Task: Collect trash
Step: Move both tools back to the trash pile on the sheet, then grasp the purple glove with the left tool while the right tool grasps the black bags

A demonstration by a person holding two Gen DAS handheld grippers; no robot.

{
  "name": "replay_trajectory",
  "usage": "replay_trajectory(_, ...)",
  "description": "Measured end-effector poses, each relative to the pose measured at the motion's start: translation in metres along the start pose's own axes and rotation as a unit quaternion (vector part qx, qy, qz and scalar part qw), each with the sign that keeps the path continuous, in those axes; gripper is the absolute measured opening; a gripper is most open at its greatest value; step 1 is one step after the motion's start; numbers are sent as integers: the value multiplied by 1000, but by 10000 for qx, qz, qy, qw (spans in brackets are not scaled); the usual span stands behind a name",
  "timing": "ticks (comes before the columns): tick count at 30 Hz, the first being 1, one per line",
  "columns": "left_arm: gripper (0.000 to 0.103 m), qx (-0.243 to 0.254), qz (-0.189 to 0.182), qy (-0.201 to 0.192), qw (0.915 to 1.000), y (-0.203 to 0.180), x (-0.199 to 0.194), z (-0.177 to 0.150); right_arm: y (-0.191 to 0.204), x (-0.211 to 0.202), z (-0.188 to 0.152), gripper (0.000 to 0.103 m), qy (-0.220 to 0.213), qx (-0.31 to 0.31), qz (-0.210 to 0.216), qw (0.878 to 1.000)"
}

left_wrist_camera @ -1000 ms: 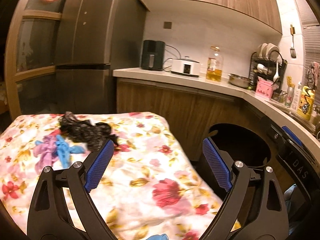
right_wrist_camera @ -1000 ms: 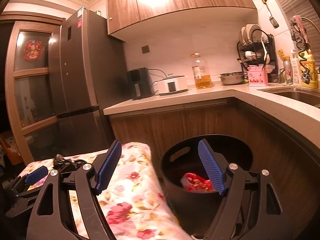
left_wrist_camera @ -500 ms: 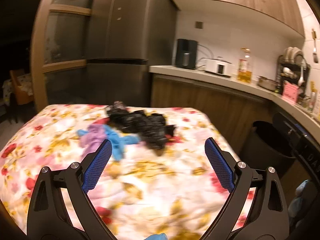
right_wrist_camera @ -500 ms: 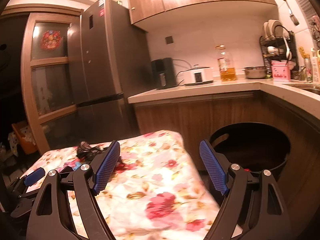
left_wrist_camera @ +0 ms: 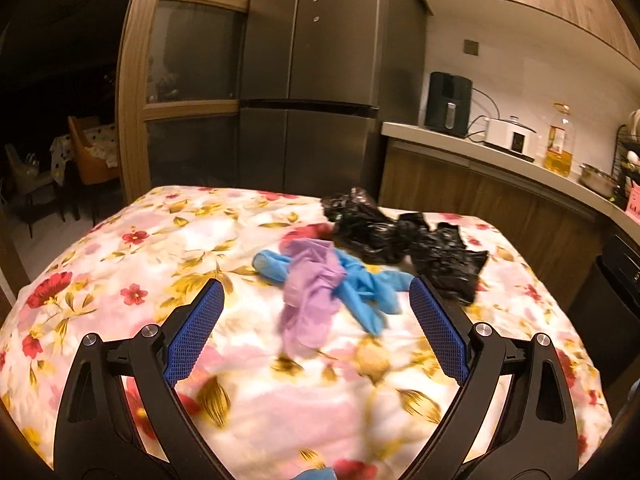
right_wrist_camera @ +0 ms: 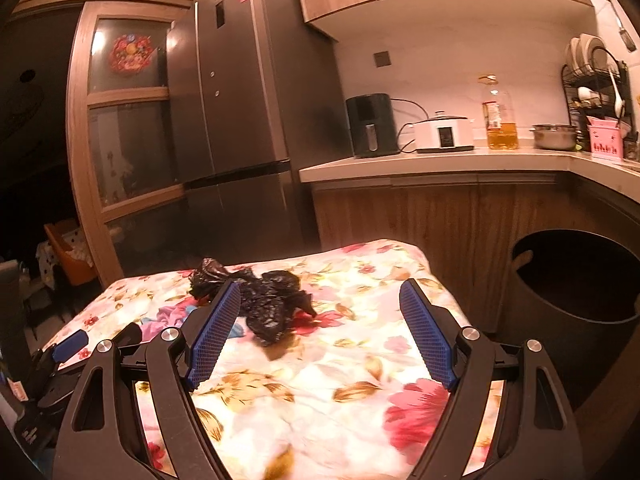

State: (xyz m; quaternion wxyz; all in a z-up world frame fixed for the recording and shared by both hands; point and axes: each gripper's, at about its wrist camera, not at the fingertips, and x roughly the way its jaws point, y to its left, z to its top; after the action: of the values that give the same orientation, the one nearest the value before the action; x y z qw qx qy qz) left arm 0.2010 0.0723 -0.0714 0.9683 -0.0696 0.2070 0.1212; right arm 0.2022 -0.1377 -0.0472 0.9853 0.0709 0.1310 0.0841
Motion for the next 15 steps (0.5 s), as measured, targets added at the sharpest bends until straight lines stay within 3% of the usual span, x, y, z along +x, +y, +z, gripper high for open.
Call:
replay_trajectory(9, 80, -149, -22, 365, 9992, 11, 37, 4, 20, 32, -8, 80, 73, -74, 51, 9999)
replay_trajectory(11, 74, -150, -40, 463, 9988, 11, 44, 4, 25, 40, -9, 80, 82, -117, 57, 9999)
replay_trajectory(15, 51, -129, -157, 781, 9967, 10, 60, 1, 31, 55, -11, 80, 109, -193, 37, 9997)
